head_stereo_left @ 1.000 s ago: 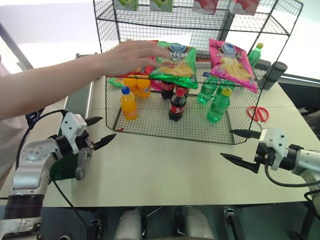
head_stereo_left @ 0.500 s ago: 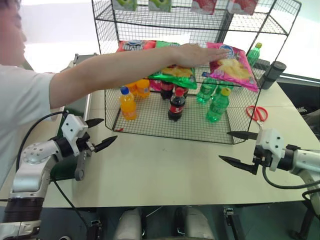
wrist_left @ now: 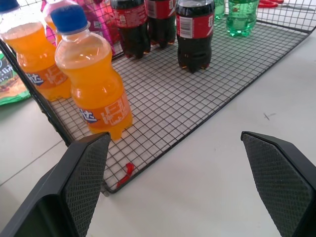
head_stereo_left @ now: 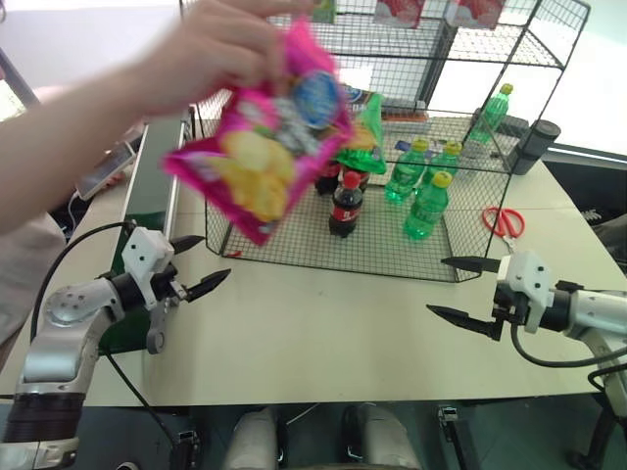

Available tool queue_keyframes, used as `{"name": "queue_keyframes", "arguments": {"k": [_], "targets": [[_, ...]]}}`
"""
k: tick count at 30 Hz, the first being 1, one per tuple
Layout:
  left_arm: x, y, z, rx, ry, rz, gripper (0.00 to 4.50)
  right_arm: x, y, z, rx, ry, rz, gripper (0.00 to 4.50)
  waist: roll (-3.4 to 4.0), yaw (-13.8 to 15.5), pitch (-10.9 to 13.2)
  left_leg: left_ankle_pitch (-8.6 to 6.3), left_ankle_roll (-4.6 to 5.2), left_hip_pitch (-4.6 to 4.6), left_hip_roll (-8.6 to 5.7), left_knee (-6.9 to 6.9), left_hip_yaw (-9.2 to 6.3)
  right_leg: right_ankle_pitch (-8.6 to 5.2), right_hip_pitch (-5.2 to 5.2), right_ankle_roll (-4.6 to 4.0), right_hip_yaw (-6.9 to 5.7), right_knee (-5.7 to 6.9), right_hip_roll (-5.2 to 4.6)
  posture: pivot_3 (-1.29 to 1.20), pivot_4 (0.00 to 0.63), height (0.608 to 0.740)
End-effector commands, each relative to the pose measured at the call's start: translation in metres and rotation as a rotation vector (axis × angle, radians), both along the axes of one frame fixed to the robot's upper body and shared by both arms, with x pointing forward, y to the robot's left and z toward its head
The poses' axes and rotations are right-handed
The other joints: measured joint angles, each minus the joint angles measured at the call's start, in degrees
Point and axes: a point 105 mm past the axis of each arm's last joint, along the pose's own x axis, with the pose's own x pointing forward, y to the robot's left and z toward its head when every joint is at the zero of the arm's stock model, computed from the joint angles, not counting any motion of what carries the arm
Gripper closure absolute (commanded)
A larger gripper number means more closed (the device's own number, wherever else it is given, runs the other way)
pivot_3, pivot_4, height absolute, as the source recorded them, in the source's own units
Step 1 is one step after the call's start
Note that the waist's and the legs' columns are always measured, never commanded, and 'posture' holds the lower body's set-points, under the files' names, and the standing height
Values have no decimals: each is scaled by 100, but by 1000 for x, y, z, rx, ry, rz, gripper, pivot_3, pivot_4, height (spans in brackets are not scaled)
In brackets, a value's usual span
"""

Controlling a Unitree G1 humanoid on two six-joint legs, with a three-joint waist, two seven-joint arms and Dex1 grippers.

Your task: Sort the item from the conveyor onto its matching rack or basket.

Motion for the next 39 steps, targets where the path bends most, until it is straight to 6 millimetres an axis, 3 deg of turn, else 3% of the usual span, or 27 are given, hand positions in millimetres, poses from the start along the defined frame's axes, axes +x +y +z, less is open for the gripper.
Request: {"name": "queue_keyframes", "arguments": {"k": [1, 15, 39], "targets": [[-1, -2, 12, -5, -47, -6, 0, 2, 0, 8, -12, -35, 14, 77, 0, 0, 0, 0, 0, 0, 0, 0, 0, 0, 0, 0, 0, 0, 0, 0, 150, 740], [-5, 0, 10, -1, -29, 12, 0, 11, 12, 9, 1, -45, 49, 77, 0, -1, 0, 0, 0, 0, 0, 0, 0, 0, 0, 0, 0, 0, 0, 0, 150, 740], [-12, -2, 4, 3, -10, 22, 0, 14, 13, 6, -22, -49, 81, 77, 0, -2, 0, 1, -1, 1, 0, 0, 0, 0, 0, 0, 0, 0, 0, 0, 150, 740]]}}
